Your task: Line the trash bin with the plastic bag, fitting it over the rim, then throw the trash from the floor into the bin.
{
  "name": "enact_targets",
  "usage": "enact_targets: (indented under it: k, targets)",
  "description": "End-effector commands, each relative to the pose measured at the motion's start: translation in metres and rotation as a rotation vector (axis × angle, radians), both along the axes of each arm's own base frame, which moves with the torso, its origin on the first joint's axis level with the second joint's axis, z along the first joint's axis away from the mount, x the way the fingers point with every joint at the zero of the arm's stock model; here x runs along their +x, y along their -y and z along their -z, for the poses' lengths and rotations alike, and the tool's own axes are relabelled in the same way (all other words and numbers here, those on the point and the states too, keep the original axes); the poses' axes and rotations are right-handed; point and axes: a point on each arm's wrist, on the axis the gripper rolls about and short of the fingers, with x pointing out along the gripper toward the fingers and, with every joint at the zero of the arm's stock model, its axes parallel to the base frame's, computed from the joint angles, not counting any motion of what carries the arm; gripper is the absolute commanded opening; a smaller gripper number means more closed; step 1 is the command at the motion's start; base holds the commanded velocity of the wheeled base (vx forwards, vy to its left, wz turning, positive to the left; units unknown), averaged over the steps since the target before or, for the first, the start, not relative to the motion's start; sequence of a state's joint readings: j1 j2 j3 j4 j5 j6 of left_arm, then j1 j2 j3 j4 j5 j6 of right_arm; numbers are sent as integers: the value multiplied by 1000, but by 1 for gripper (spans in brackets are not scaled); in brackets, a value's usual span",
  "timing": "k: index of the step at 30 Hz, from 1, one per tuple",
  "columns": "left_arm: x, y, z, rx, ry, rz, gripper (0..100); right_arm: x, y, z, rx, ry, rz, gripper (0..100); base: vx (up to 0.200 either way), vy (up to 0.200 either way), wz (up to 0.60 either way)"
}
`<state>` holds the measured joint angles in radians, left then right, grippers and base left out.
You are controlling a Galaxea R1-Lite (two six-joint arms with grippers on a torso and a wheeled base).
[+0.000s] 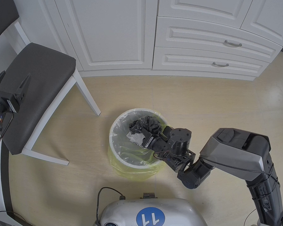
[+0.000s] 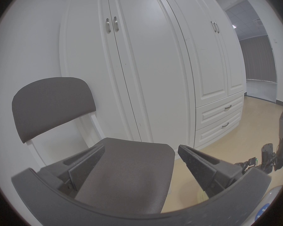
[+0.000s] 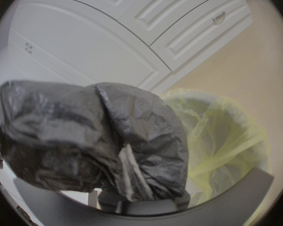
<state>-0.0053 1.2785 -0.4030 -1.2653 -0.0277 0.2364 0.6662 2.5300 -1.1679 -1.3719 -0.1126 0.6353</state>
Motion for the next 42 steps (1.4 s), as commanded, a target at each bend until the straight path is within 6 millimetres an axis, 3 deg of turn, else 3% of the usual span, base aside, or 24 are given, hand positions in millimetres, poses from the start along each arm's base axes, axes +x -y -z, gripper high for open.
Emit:
enact_targets:
  k: [1, 10, 18, 27, 36, 42]
  targets:
    - [0, 0, 0, 0, 0, -1, 100, 10, 7, -24, 3, -4, 40, 0, 0, 0, 0]
    - [2, 0, 2, 1, -8, 0, 100, 15, 6, -23, -37, -51, 60, 0, 0, 0, 0]
    - [5, 1, 5, 3, -28, 3, 100, 3, 9, -55, -23, -14, 47, 0, 0, 0, 0]
    - [10, 7, 12, 4, -60, 38, 100, 4, 7, -45, -159, 29, 19, 0, 0, 0, 0]
    - [16, 15, 23, 18, -105, 68, 100, 12, 7, -34, -335, 45, -198, 0, 0, 0, 0]
    - [17, 15, 23, 16, -105, 68, 100, 22, -7, -13, -347, 61, -231, 0, 0, 0, 0]
